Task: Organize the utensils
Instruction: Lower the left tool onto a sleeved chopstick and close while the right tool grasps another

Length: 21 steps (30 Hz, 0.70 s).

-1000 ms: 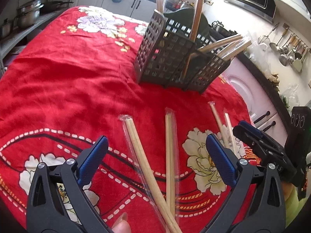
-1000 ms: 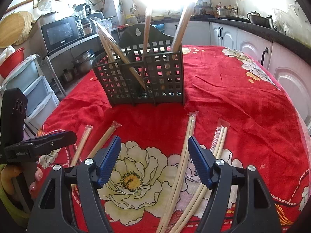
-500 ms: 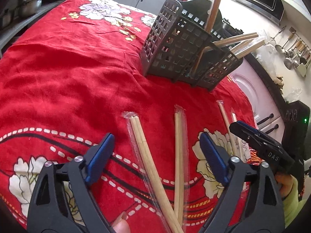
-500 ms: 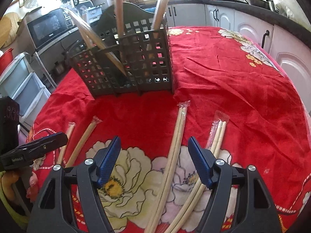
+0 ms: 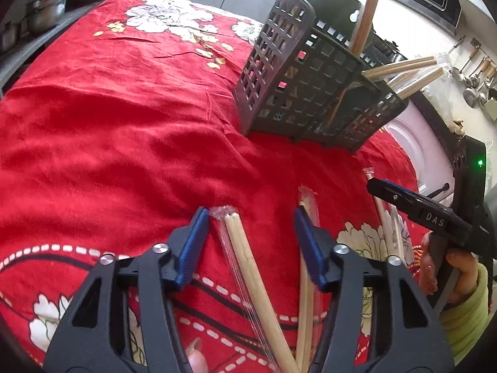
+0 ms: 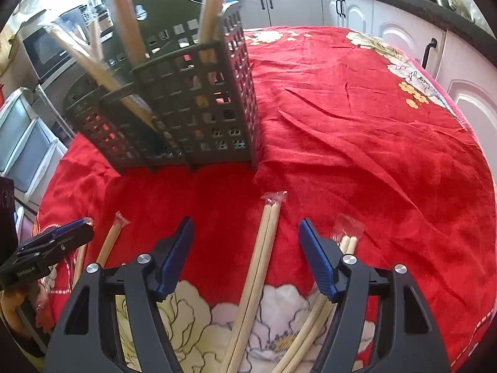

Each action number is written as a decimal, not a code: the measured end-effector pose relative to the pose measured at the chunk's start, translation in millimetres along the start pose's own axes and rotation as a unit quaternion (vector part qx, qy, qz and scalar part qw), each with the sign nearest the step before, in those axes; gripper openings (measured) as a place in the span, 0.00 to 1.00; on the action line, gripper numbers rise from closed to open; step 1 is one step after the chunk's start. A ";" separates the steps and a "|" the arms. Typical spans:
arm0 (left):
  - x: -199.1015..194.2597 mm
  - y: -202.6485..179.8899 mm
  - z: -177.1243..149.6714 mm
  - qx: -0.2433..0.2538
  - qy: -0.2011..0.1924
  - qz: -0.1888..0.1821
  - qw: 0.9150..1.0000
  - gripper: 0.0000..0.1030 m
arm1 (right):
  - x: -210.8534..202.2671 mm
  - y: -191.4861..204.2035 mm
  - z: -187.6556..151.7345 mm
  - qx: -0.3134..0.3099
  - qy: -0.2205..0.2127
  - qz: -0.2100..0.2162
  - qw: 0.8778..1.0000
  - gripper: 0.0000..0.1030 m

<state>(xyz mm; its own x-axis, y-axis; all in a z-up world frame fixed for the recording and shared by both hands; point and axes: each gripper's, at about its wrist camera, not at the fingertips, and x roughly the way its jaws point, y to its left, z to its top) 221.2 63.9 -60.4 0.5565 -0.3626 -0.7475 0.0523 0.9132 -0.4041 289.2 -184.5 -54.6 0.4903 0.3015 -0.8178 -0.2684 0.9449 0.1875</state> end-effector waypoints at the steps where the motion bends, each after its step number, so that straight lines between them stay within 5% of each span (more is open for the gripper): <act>1: 0.3 -0.2 0.7 0.001 0.000 0.001 1.000 0.40 | 2.9 -1.3 2.1 0.002 0.003 -0.001 1.000 0.62; 10: 8.0 -1.2 8.6 0.008 0.006 0.009 1.000 0.30 | 18.9 -4.6 13.9 0.009 0.024 -0.016 1.000 0.49; 21: 6.4 6.6 7.2 -0.001 0.010 0.009 1.000 0.10 | 23.3 0.4 21.3 0.010 0.028 -0.015 0.999 0.08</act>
<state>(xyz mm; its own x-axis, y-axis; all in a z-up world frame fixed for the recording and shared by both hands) 231.1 69.0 -64.1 0.5402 -0.3506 -0.7650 0.0416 0.9191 -0.3918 318.3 -174.3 -62.0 0.4498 0.2655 -0.8527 -0.2369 0.9561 0.1727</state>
